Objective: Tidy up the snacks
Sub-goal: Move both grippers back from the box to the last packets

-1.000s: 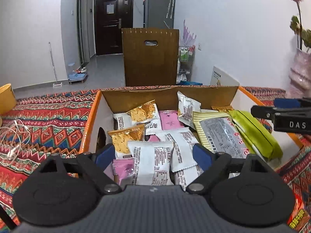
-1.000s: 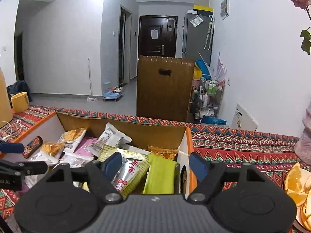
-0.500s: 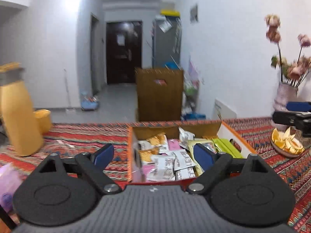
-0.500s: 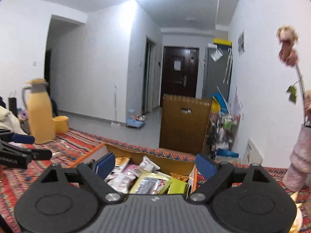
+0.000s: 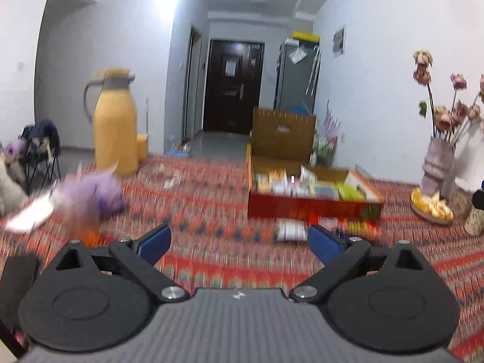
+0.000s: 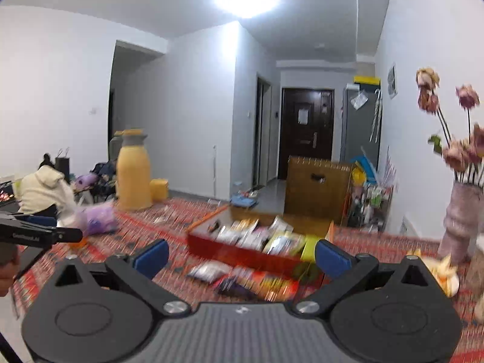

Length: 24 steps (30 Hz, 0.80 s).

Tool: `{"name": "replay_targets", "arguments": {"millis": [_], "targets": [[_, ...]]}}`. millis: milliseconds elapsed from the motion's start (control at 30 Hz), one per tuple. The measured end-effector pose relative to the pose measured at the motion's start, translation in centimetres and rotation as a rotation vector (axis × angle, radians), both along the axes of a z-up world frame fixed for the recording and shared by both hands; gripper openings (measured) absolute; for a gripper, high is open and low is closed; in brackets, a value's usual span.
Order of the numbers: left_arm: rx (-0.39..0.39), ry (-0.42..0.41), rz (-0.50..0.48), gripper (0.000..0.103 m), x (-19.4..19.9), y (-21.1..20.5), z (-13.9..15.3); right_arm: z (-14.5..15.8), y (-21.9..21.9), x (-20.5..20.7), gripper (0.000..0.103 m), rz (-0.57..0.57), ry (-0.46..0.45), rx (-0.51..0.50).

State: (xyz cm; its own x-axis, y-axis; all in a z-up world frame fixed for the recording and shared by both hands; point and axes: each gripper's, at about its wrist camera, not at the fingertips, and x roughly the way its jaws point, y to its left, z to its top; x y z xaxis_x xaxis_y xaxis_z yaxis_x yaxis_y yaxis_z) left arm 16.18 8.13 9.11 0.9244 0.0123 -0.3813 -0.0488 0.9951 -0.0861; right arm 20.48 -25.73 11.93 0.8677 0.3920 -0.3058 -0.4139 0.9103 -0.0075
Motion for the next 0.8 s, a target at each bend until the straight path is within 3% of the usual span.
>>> {"name": "replay_targets", "arguments": {"millis": [167, 233, 333, 567, 800], "targets": [[0.049, 0.101, 0.001, 0.101, -3.4, -1.0, -3.7, -5.4, 0.3, -4.8, 0.103, 0.008, 0.103, 0.038], [0.069, 0.137, 0.003, 0.101, -4.5, -1.3, -5.1, -8.5, 0.9, -5.6, 0.103, -0.065, 0.197, -0.003], [0.072, 0.169, -0.020, 0.101, -5.4, -1.9, -6.2, -11.4, 1.4, -6.9, 0.103, -0.139, 0.256, -0.053], [0.095, 0.159, -0.041, 0.102, -5.5, -3.3, -6.4, -12.1, 0.2, -8.2, 0.103, -0.177, 0.262, -0.015], [0.100, 0.182, -0.063, 0.102, -3.5, -3.9, -6.7, -12.5, -0.5, -5.8, 0.103, -0.207, 0.285, 0.027]]}}
